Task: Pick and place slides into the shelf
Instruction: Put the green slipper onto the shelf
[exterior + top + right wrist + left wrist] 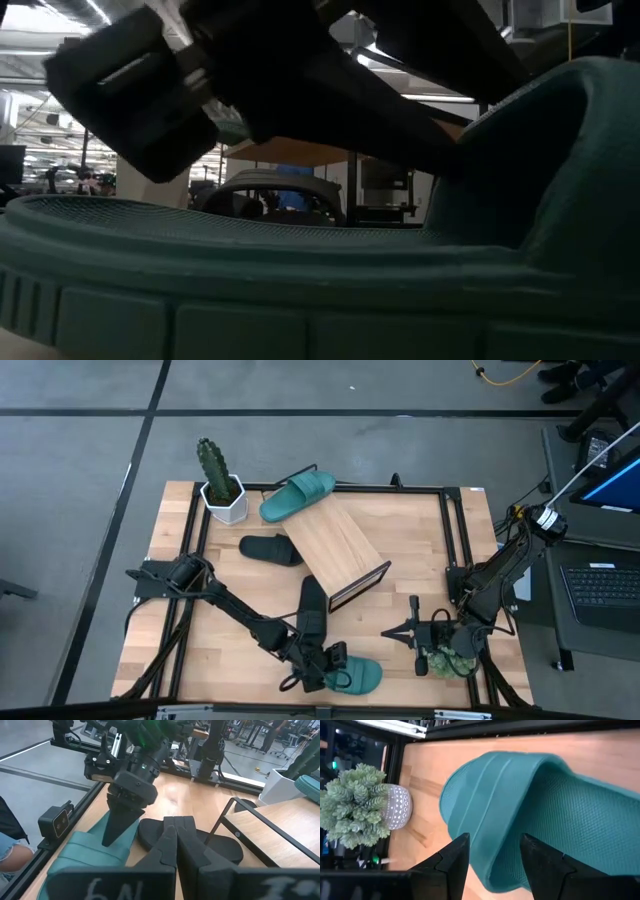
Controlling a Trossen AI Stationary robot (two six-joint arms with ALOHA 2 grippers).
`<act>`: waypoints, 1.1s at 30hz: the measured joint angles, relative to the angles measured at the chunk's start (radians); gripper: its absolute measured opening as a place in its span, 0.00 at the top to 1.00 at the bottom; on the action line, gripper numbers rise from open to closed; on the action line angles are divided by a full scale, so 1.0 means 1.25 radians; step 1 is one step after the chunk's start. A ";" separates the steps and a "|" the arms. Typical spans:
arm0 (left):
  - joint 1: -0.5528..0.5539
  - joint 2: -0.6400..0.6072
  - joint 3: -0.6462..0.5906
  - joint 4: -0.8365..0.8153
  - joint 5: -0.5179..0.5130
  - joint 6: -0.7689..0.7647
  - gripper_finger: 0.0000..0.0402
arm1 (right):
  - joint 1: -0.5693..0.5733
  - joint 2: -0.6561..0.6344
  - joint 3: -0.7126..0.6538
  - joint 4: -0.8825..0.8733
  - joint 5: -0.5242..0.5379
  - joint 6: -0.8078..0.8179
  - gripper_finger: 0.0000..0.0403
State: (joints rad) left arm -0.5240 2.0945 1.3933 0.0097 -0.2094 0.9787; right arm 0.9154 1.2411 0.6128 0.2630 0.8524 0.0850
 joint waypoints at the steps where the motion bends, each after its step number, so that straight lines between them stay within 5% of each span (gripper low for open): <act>1: 0.002 0.000 0.000 0.001 0.008 0.000 0.59 | 0.000 0.000 0.000 0.000 0.000 0.003 0.99; 33: 0.023 0.000 0.000 0.020 0.081 0.019 0.77 | 0.000 0.000 0.000 -0.011 0.000 0.013 0.99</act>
State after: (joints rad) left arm -0.4957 2.0945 1.3930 0.0350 -0.1079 1.0019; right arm 0.9154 1.2411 0.6128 0.2489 0.8524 0.1009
